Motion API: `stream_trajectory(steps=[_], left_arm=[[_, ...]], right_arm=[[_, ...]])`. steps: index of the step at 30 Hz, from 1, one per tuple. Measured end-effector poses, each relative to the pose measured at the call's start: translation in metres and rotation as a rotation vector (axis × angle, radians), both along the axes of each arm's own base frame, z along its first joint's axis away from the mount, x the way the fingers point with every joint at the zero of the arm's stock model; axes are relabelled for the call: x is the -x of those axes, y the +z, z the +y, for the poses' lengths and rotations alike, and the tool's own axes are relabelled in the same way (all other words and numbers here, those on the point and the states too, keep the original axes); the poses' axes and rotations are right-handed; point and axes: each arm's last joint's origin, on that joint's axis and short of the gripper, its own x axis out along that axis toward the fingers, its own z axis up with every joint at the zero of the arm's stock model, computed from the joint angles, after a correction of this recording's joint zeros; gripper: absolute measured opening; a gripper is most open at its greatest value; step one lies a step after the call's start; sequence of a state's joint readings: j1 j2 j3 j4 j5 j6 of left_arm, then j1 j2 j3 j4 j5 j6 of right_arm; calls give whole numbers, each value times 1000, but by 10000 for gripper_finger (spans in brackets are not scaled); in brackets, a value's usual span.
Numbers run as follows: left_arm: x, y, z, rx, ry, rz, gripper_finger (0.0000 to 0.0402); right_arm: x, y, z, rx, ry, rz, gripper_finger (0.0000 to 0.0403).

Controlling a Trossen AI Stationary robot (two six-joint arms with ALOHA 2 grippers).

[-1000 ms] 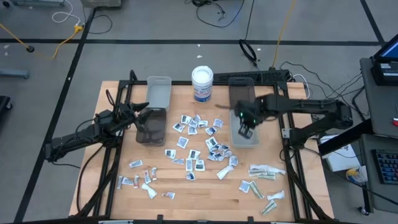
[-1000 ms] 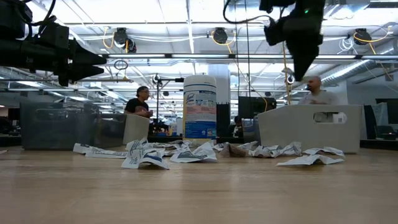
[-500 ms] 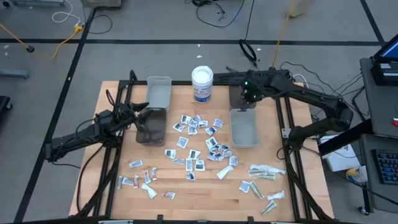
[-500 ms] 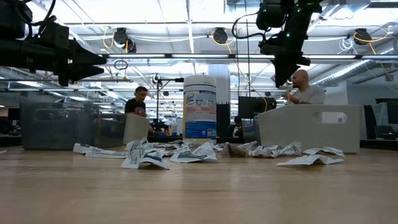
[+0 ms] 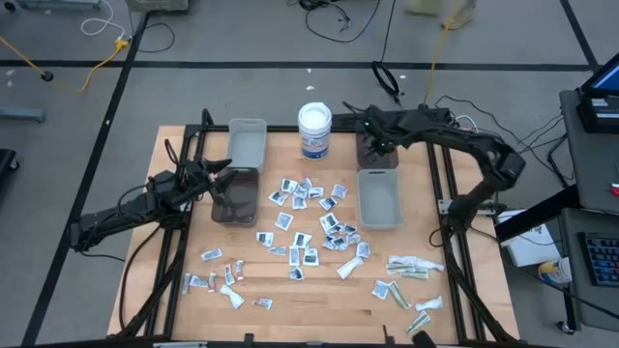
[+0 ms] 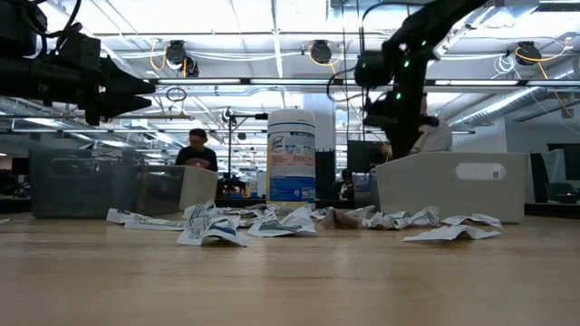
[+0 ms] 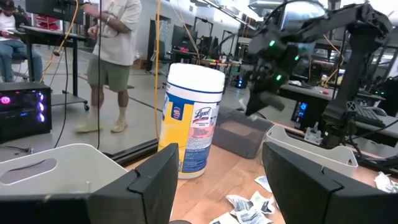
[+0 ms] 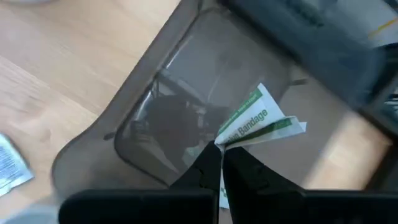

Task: Pick & Place First Aid Supplies
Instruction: Put the green bandage into the right black bin

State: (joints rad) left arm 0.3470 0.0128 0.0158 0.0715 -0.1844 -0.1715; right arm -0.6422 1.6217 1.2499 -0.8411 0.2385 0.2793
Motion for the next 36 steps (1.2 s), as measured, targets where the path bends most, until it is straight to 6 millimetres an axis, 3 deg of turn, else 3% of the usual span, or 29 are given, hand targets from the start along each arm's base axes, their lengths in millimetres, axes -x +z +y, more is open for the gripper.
stream_trajectory(steps=[6,10,17,27,36], left_arm=[[0,0,0,0,0,0,237],[0,0,0,0,0,0,237],[0,0,0,0,0,0,237],[0,0,0,0,0,0,237],[0,0,0,0,0,0,237]], right_arm=[[-11,-32,-10,-49,5,63,0],[-10,-39,-14,-67,-5,84,7],[-8,-36,-14,-64,-8,81,49],[-7,-33,-16,-50,8,69,185],[7,3,-4,-24,18,-2,189]])
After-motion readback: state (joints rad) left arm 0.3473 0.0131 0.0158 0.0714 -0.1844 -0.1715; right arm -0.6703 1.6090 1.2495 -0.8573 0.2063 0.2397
